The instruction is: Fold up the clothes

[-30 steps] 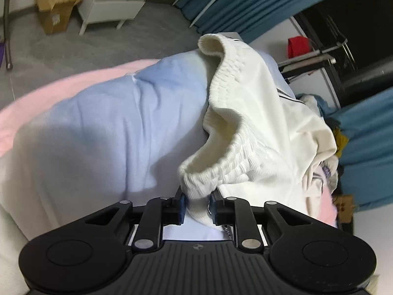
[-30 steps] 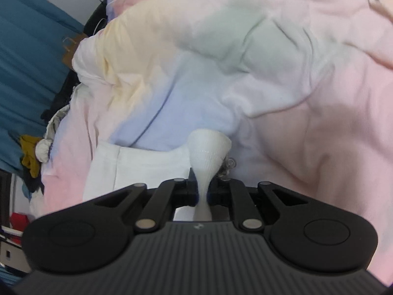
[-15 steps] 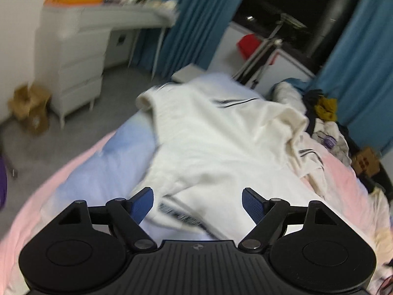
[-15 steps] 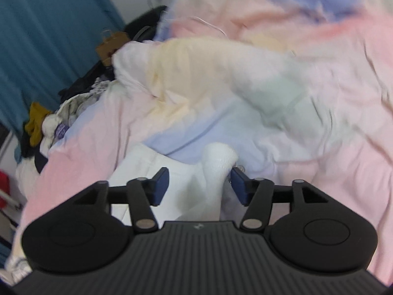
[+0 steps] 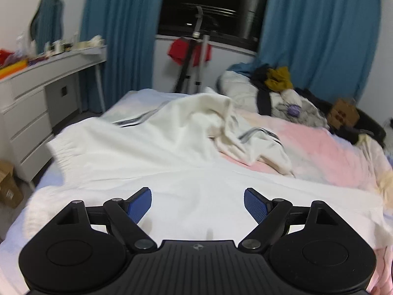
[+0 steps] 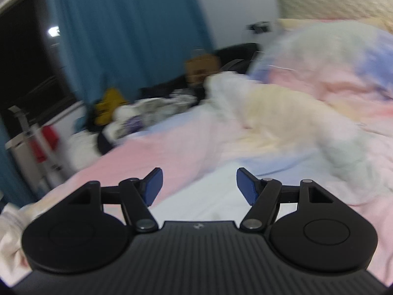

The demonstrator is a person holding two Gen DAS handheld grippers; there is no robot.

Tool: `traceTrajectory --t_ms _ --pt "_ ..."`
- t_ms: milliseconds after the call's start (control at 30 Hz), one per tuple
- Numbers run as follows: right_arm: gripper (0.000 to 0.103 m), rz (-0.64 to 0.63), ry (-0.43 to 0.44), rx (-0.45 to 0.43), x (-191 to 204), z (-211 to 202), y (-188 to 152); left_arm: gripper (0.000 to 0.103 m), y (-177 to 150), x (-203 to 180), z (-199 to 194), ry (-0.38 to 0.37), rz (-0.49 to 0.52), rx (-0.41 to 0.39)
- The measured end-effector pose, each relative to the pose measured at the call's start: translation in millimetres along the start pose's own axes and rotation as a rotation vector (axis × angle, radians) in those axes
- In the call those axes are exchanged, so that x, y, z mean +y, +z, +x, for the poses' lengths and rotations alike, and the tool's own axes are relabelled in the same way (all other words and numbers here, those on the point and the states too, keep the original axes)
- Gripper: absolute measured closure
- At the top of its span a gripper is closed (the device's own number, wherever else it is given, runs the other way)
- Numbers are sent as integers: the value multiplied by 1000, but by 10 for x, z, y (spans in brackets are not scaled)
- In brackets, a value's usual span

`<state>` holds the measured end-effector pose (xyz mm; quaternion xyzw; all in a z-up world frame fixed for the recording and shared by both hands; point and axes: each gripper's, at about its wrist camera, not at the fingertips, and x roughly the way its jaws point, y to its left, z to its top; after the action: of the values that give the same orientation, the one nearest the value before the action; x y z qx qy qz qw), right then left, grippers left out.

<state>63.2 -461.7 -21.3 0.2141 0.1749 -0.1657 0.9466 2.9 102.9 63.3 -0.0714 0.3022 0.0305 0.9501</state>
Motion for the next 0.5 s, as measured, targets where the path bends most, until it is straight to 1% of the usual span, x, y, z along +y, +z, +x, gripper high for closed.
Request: traceTrajectory --t_ms 100,200,333,500 --pt "34 -58 89 5 216 -42 -41 19 3 -274 159 -15 61 -19" --pt "34 -84 154 18 349 -44 -65 19 11 -517 300 -19 112 -37" --pt "34 -96 229 50 496 -20 -120 19 1 -721 542 -33 129 -38" --pt "34 -98 310 101 683 47 -263 19 -62 -788 964 -42 128 -20"
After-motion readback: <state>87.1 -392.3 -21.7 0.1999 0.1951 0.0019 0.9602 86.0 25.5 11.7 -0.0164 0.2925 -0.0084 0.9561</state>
